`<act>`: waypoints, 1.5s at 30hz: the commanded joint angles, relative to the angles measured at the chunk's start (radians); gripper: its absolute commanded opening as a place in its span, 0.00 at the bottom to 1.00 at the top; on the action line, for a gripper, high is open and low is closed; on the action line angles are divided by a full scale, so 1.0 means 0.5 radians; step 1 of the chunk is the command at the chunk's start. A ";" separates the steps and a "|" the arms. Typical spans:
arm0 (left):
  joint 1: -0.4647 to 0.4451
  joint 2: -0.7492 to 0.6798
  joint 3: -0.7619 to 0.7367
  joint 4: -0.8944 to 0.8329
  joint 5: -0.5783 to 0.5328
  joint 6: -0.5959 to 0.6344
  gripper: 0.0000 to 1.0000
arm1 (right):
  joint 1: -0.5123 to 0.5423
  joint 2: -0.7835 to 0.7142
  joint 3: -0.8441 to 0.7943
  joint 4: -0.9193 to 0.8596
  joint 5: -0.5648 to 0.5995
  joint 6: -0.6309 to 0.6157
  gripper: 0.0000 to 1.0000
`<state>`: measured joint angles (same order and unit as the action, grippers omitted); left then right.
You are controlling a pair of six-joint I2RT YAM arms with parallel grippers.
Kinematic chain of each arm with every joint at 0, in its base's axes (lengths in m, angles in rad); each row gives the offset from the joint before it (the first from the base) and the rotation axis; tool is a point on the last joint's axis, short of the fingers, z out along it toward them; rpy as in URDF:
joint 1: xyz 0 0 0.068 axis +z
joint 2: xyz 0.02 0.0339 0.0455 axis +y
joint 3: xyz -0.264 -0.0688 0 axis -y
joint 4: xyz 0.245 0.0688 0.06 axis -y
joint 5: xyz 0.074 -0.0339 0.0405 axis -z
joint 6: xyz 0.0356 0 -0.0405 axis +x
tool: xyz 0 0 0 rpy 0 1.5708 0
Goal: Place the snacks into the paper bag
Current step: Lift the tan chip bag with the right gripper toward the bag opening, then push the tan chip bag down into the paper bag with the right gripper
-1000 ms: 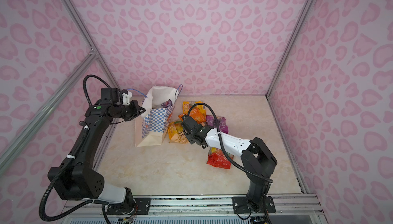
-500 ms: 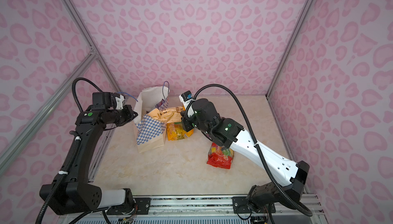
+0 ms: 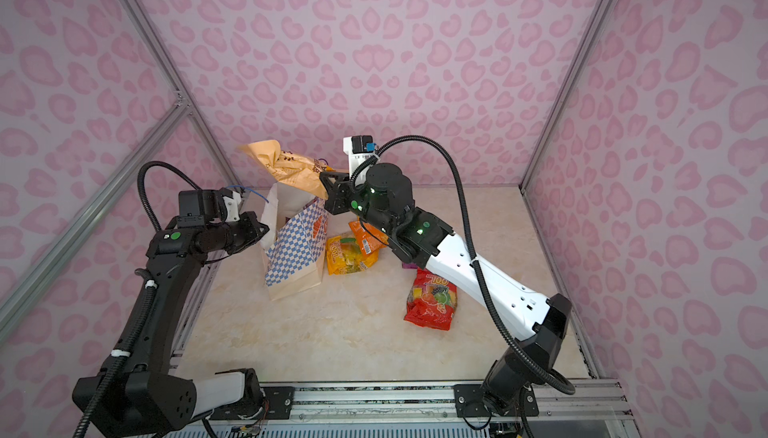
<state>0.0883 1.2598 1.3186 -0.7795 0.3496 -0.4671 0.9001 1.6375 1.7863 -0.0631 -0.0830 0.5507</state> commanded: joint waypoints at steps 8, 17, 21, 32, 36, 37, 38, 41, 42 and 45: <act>0.116 -0.079 -0.128 0.178 -0.121 -0.341 0.06 | 0.054 0.532 0.317 0.703 -0.217 0.345 0.00; 0.186 -0.140 -0.191 0.188 -0.140 -0.380 0.06 | 0.065 0.959 0.584 0.839 -0.312 0.575 0.00; 0.217 -0.185 -0.260 0.245 -0.156 -0.429 0.06 | 0.074 0.984 0.530 0.754 -0.273 0.558 0.00; 0.228 -0.194 -0.311 0.354 -0.174 -0.517 0.06 | 0.081 0.986 0.433 0.236 -0.025 0.634 0.00; 0.228 -0.203 -0.308 0.338 -0.233 -0.505 0.07 | 0.087 0.940 0.453 0.038 0.128 0.657 0.00; 0.231 -0.206 -0.313 0.343 -0.254 -0.505 0.07 | 0.086 0.925 0.460 -0.020 0.168 0.685 0.00; 0.231 -0.206 -0.319 0.349 -0.268 -0.508 0.08 | 0.085 0.917 0.463 -0.069 0.199 0.723 0.00; 0.231 -0.195 -0.335 0.383 -0.295 -0.531 0.07 | 0.089 0.910 0.470 -0.208 0.267 0.864 0.00; 0.231 -0.191 -0.343 0.399 -0.300 -0.541 0.08 | 0.094 0.905 0.465 -0.240 0.286 0.904 0.00; 0.231 -0.188 -0.365 0.443 -0.312 -0.568 0.08 | 0.119 0.891 0.467 -0.327 0.391 0.962 0.00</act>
<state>0.2028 1.1629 1.1446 -0.5911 0.2268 -0.7330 0.9501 2.0869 2.0186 -0.1387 0.0372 0.9737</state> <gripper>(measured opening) 0.077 0.049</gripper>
